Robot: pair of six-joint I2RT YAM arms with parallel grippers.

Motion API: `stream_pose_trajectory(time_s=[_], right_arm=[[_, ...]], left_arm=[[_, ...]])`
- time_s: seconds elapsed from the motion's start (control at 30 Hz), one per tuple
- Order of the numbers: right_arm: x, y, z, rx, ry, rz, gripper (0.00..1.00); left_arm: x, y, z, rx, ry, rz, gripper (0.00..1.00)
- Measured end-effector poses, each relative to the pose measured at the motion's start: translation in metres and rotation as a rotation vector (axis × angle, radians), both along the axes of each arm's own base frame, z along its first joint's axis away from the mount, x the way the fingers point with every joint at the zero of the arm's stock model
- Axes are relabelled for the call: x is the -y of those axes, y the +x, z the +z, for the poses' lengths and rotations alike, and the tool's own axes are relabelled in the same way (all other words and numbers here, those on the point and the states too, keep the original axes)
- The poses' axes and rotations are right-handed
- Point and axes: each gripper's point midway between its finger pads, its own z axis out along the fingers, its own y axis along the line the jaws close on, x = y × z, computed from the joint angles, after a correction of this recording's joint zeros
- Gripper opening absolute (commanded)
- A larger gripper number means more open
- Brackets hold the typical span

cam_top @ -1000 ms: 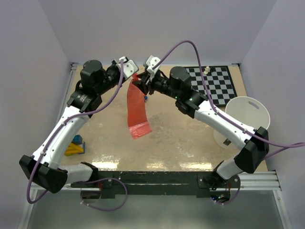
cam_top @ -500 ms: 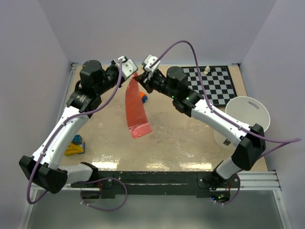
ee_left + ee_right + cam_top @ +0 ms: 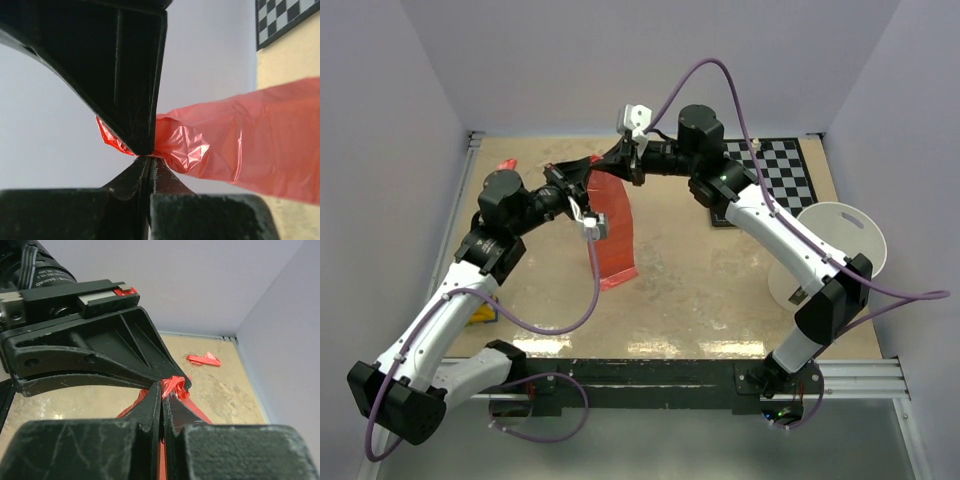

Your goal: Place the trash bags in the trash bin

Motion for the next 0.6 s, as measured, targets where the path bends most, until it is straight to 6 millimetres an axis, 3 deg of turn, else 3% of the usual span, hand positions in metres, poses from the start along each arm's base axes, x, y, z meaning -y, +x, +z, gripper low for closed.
stream_pose_trajectory(time_s=[0.23, 0.47, 0.6], right_arm=[[0.007, 0.005, -0.014, 0.023, -0.057, 0.000, 0.00], [0.006, -0.001, -0.029, 0.019, -0.110, 0.021, 0.00], [0.009, 0.013, -0.031, -0.005, -0.112, -0.043, 0.00]], left_arm=[[0.008, 0.004, 0.006, 0.185, 0.116, 0.000, 0.00], [0.024, 0.005, 0.020, 0.270, 0.103, -0.042, 0.00], [0.030, -0.003, 0.024, 0.293, 0.112, -0.085, 0.00]])
